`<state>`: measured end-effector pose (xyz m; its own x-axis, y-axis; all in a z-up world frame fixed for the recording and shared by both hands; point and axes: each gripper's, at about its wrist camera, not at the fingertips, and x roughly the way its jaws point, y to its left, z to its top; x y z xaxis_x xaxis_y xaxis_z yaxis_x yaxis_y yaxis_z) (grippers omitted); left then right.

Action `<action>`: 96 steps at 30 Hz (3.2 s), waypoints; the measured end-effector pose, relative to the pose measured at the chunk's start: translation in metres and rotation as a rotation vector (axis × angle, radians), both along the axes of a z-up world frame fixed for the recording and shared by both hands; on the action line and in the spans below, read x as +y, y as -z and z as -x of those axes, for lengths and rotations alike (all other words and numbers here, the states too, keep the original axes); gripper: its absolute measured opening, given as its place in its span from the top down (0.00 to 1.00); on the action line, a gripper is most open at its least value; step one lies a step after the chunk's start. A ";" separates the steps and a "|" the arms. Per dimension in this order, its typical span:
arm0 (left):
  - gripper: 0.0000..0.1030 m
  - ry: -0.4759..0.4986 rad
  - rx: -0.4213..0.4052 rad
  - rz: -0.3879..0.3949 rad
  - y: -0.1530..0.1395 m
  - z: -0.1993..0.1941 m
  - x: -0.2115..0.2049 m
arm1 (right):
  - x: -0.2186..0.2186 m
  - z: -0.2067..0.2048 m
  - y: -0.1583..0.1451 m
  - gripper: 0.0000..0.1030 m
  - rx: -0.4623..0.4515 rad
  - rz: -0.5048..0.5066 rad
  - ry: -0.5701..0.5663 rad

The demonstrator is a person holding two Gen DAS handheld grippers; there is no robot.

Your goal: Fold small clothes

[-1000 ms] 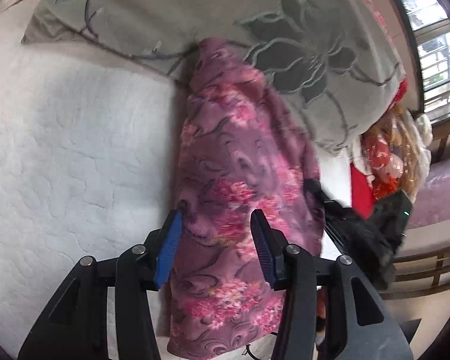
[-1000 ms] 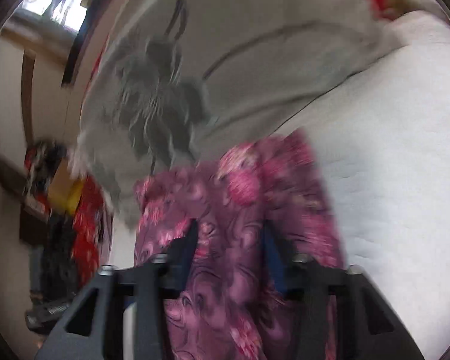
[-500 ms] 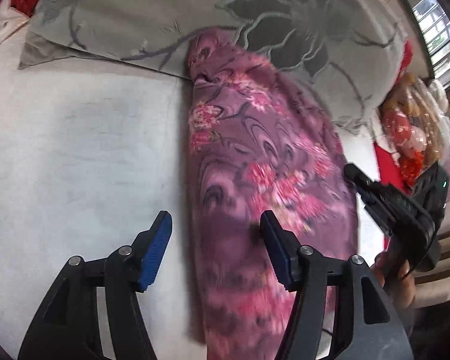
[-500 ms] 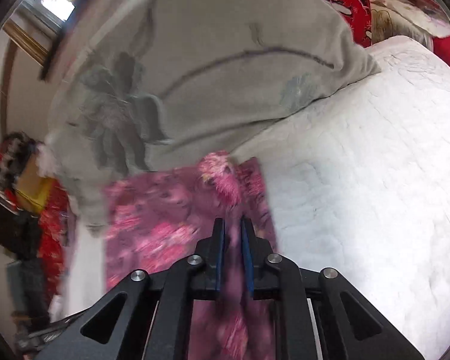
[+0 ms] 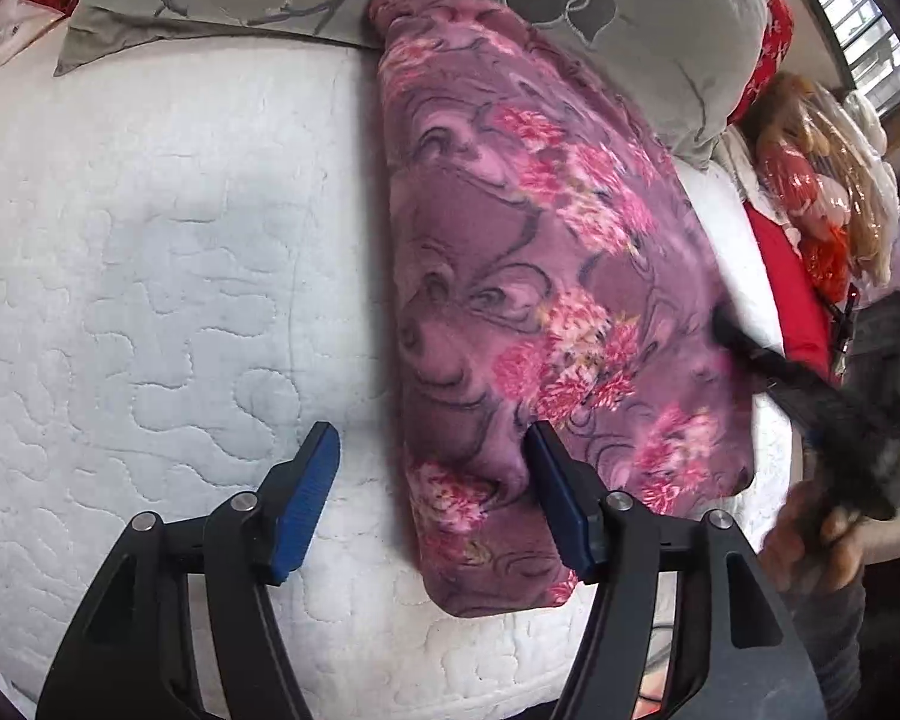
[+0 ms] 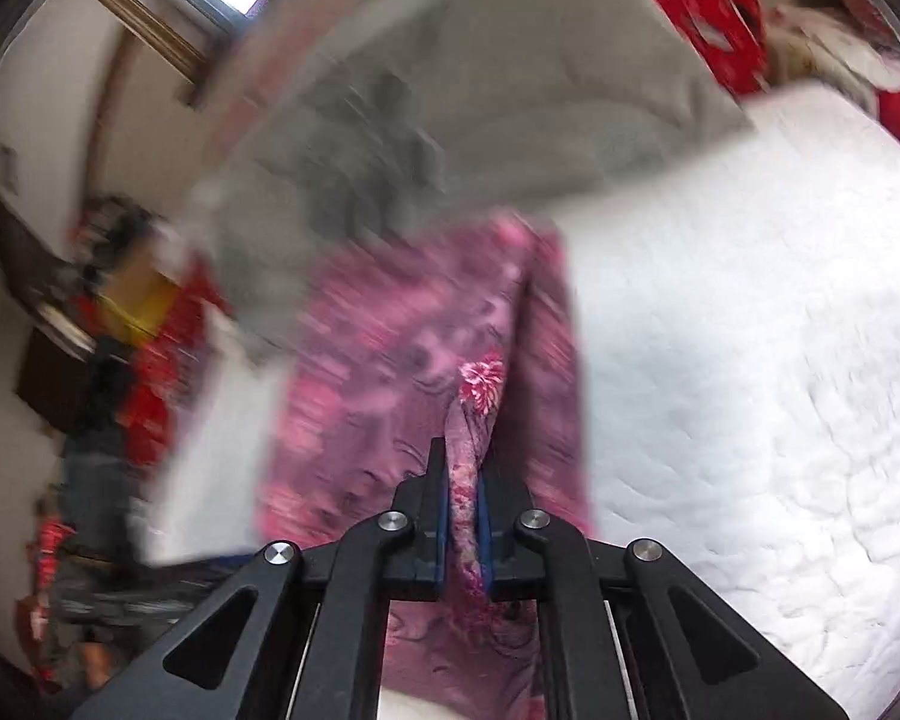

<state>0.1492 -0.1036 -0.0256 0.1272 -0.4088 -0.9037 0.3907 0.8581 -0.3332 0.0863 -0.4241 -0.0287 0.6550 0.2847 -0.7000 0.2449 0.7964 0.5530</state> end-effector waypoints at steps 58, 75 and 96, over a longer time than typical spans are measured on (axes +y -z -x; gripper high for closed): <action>0.25 -0.127 -0.009 0.087 -0.007 -0.143 -0.037 | -0.033 -0.113 -0.004 0.77 0.071 0.148 0.233; 0.24 -0.116 -0.058 0.053 -0.016 -0.061 -0.023 | 0.018 -0.024 -0.016 0.26 -0.030 0.218 0.080; 0.21 -0.109 -0.012 0.132 -0.016 -0.056 -0.022 | 0.012 -0.002 -0.021 0.16 -0.008 0.259 0.079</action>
<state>0.2053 -0.1254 -0.0099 0.1875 -0.5066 -0.8415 0.3019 0.8450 -0.4414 0.0880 -0.4119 -0.0080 0.6741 0.0445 -0.7373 0.3080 0.8903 0.3354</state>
